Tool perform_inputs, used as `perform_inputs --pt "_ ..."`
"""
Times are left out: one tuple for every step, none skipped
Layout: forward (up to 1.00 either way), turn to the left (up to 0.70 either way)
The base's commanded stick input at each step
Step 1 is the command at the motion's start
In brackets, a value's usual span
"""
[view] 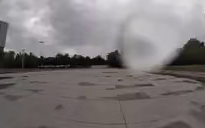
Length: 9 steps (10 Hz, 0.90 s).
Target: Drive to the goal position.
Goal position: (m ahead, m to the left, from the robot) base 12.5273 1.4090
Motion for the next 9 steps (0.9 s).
perform_inputs --pt "0.70 0.00" --pt "0.70 0.00" --pt "0.70 0.00" --pt "0.70 0.00" --pt "0.70 0.00" --pt "0.70 0.00" --pt "0.70 0.00" --pt "0.70 0.00" --pt "0.70 0.00"
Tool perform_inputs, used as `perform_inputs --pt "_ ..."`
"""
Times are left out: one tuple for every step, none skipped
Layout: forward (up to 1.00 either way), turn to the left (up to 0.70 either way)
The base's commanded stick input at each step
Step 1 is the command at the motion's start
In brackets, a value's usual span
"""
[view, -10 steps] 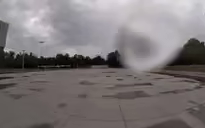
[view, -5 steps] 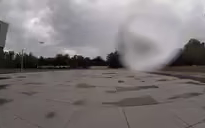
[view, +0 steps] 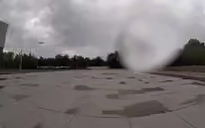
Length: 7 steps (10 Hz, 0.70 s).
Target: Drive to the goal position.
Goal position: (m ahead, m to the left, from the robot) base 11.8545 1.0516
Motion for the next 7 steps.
perform_inputs --pt "0.70 0.00" --pt "0.70 0.00" --pt "0.70 0.00" --pt "0.70 0.00" --pt "0.70 0.00" --pt "0.70 0.00" --pt "0.70 0.00"
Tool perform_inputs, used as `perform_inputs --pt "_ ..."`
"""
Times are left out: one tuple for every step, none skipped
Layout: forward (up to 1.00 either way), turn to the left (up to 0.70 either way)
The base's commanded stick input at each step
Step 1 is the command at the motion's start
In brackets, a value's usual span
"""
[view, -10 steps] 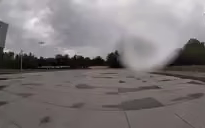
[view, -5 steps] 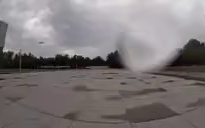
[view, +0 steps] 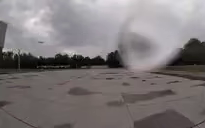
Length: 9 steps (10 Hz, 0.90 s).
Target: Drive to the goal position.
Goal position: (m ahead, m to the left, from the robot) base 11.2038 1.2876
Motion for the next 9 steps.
perform_inputs --pt "0.70 0.00" --pt "0.70 0.00" --pt "0.70 0.00" --pt "0.70 0.00" --pt "0.70 0.00" --pt "0.70 0.00" --pt "0.70 0.00" --pt "0.70 0.00" --pt "0.70 0.00"
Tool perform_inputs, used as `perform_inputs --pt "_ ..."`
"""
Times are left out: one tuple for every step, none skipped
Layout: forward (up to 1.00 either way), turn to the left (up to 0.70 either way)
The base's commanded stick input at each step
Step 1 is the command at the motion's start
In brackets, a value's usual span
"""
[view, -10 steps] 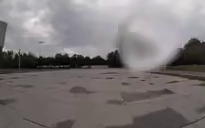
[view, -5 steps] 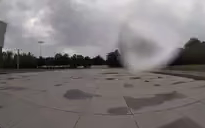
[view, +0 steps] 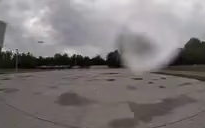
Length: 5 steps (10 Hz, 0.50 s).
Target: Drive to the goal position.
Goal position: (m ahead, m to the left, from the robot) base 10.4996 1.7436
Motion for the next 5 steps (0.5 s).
perform_inputs --pt "0.70 0.00" --pt "0.70 0.00" --pt "0.70 0.00" --pt "0.70 0.00" --pt "0.70 0.00"
